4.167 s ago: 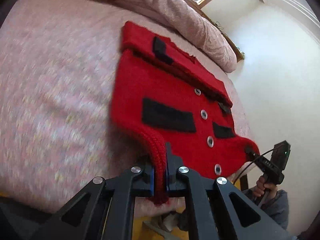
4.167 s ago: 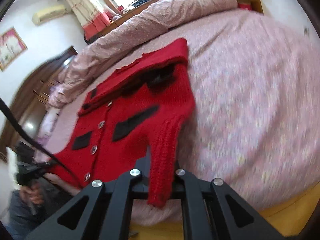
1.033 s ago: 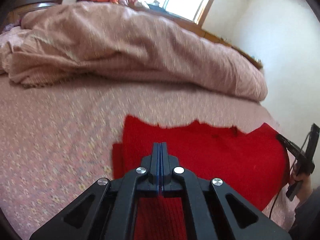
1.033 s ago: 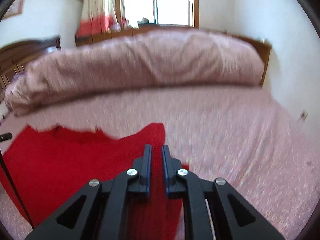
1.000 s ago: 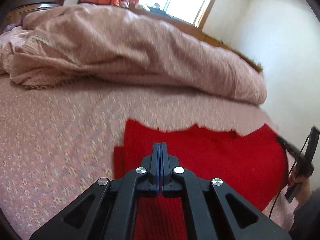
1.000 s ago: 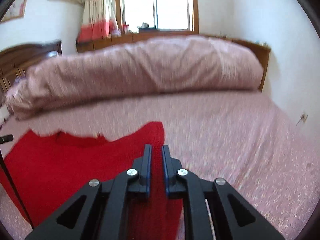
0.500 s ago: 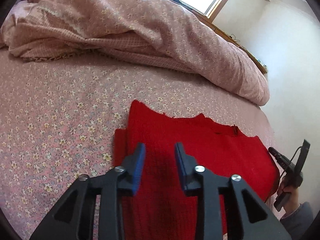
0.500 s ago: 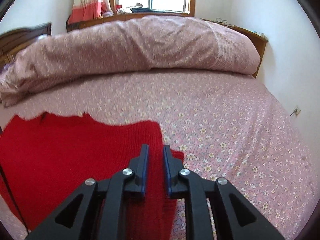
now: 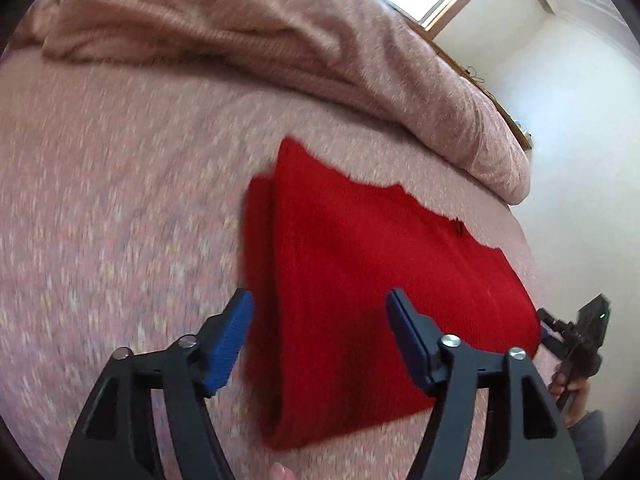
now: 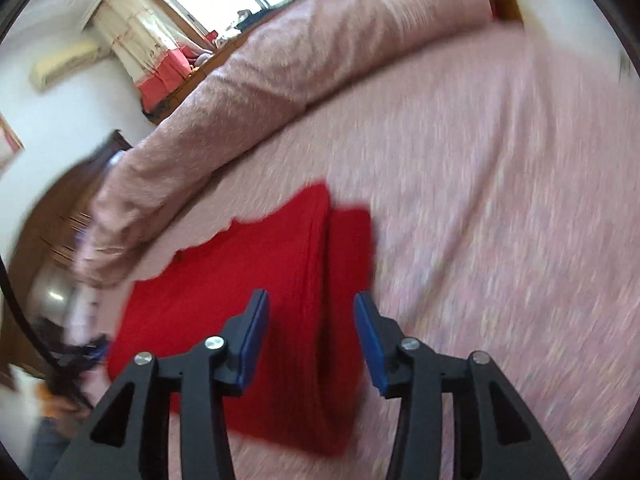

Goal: Fold small clothes
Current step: 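Grasp the folded cardigan edge with both tools and fold it over again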

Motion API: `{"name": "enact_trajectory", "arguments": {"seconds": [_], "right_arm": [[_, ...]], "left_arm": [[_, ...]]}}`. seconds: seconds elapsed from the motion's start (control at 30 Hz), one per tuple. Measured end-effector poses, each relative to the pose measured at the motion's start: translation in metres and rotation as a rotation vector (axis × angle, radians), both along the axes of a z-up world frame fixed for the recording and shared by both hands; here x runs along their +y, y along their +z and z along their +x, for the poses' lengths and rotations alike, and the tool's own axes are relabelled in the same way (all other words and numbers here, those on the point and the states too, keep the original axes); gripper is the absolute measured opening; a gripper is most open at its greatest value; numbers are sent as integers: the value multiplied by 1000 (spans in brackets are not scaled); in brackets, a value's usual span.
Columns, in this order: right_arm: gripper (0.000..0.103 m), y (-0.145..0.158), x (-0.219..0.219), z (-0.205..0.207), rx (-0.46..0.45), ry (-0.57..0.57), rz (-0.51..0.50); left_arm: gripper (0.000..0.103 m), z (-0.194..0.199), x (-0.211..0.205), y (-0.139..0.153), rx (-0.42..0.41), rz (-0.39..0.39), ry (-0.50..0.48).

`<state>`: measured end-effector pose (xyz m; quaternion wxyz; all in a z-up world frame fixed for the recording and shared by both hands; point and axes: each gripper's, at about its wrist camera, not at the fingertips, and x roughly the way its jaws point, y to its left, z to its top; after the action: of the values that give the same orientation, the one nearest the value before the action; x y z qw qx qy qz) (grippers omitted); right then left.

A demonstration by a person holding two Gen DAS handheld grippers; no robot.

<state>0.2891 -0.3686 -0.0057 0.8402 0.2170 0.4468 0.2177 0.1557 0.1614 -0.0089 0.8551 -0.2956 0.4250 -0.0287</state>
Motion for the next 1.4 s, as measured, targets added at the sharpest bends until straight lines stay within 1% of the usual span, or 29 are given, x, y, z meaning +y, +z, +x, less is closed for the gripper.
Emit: {"name": "enact_trajectory", "arguments": {"seconds": [0.07,0.1,0.17,0.2,0.23,0.3,0.33,0.4,0.43,0.47,0.53,0.57,0.63,0.7,0.73,0.8,0.93,1.0,1.03,1.07,1.1,1.17,1.2,1.23,1.27,1.3,1.4], "right_arm": [[51,-10,-1,-9,42,31,31],[52,-13,0,-14,56,39,26],[56,-18,2,-22,78,50,25],[57,-21,2,-25,92,56,31],[59,-26,3,-26,123,61,32],[60,-35,3,-26,176,67,50],[61,-37,2,-27,185,68,64],[65,-39,0,-26,190,71,84],[69,-43,0,-24,200,67,110],[71,-45,-2,-23,204,62,131],[71,-47,-4,-17,207,46,181],[71,-48,-4,-13,207,43,201],[71,-51,-3,-6,211,36,236],[73,-53,3,2,207,36,259],[73,-54,6,6,204,36,266],[73,-54,10,13,200,33,278],[73,-52,19,23,196,33,288],[68,-51,19,22,192,42,282],[57,-52,18,22,192,50,277],[44,-53,17,21,198,60,262],[38,-55,16,20,212,66,250],[27,-57,12,19,221,65,258],[26,-56,12,18,213,71,253],[23,-51,14,18,191,80,230],[22,-48,16,17,175,86,214],[22,-44,18,15,156,93,191],[20,-45,18,12,150,83,180]], "left_arm": [[65,-7,-2,-6,25,-29,-12],[65,-9,-4,-11,45,-42,-25],[69,-15,-13,-18,78,-31,-49],[69,-18,-16,-22,88,-47,-64],[70,-21,-19,-24,89,-59,-71],[71,-24,-25,-21,84,-36,-83],[72,-24,-27,-21,89,-32,-91],[75,-23,-28,-22,88,-37,-99],[78,-21,-26,-24,82,-58,-97],[82,-18,-24,-25,75,-95,-85],[86,-13,-17,-27,64,-180,-57],[88,-11,-11,-29,60,-235,-38],[88,-8,-2,-32,52,-301,-19],[88,-2,4,-35,44,-355,-14],[88,1,6,-35,42,-364,-14],[88,10,8,-34,40,-366,-15],[88,24,0,-32,49,-282,-41],[88,22,-2,-31,31,-271,-35],[85,20,-3,-32,28,-262,-27],[77,18,-6,-31,36,-248,-20],[72,15,-8,-29,62,-225,-13],[46,11,-10,-28,92,-204,-13],[37,9,-11,-28,101,-217,-8],[27,7,-9,-30,98,-258,-4],[24,3,-7,-31,91,-279,11],[23,-1,-6,-30,76,-286,35],[20,-7,-3,-29,58,-273,34]]}}
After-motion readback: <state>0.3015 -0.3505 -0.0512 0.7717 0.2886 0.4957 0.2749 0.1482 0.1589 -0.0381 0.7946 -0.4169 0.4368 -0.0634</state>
